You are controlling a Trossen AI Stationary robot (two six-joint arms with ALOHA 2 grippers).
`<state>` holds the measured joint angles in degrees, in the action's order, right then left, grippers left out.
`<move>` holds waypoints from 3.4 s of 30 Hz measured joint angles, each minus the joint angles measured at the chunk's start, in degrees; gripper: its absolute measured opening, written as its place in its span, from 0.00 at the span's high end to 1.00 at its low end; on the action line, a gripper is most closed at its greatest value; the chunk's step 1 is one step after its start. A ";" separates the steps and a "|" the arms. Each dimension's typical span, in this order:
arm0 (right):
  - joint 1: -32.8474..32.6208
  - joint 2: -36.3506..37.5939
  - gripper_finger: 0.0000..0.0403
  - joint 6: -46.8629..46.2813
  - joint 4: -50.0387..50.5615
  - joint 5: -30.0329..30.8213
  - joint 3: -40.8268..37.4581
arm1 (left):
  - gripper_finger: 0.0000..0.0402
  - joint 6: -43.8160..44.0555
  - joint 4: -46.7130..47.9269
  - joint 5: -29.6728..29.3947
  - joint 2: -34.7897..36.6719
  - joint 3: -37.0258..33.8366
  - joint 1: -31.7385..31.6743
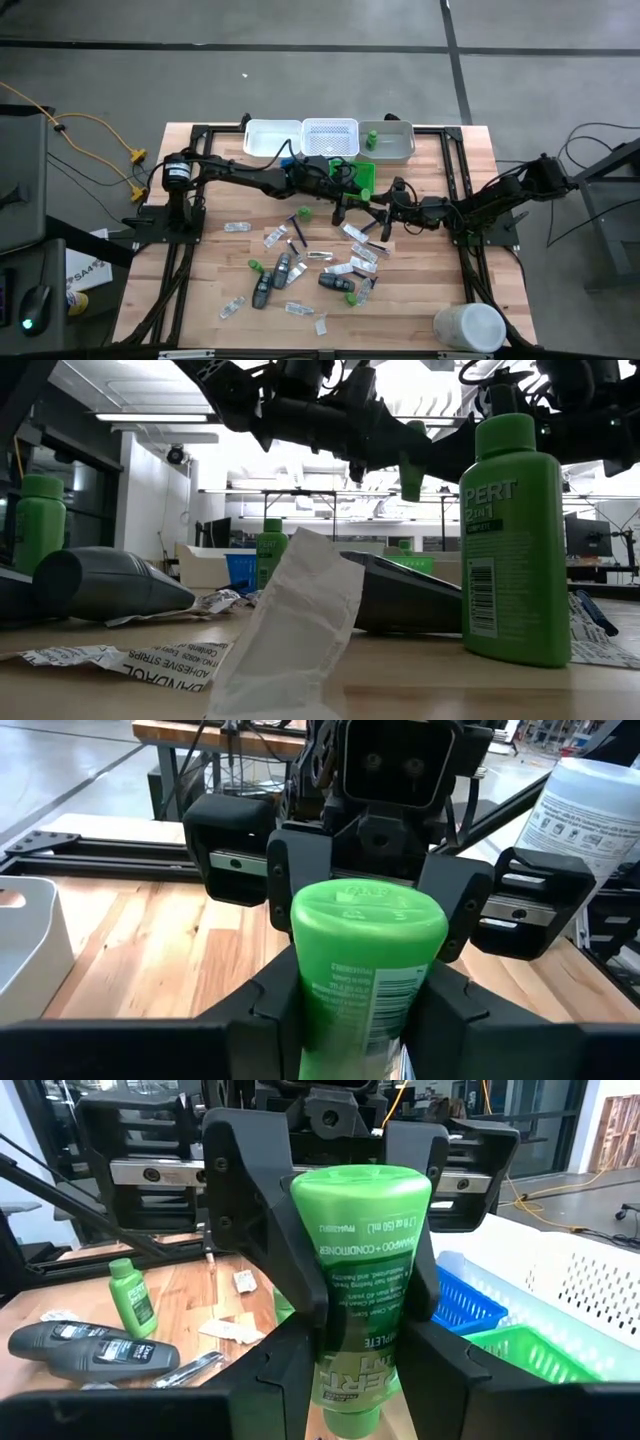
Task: Pick & Place Travel size toiletries
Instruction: Put the green shampoo bottle into the gray bin
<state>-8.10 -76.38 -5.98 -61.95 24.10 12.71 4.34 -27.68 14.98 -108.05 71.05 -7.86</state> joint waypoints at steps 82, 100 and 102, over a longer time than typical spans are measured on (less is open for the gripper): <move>-9.16 -19.15 0.79 35.42 -17.39 35.26 6.21 | 0.73 26.21 -17.29 -15.45 -0.61 0.07 -3.76; -4.71 -19.12 0.48 31.76 -16.25 40.41 6.21 | 0.73 36.65 -24.58 -9.80 -6.47 -0.04 -7.59; -4.66 -19.12 0.44 31.76 -16.25 40.48 6.21 | 0.73 37.64 -25.98 -9.37 -7.40 -0.02 -7.62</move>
<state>-12.75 -95.50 25.78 -78.20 64.58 18.92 41.98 -53.66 5.61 -115.45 71.02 -15.48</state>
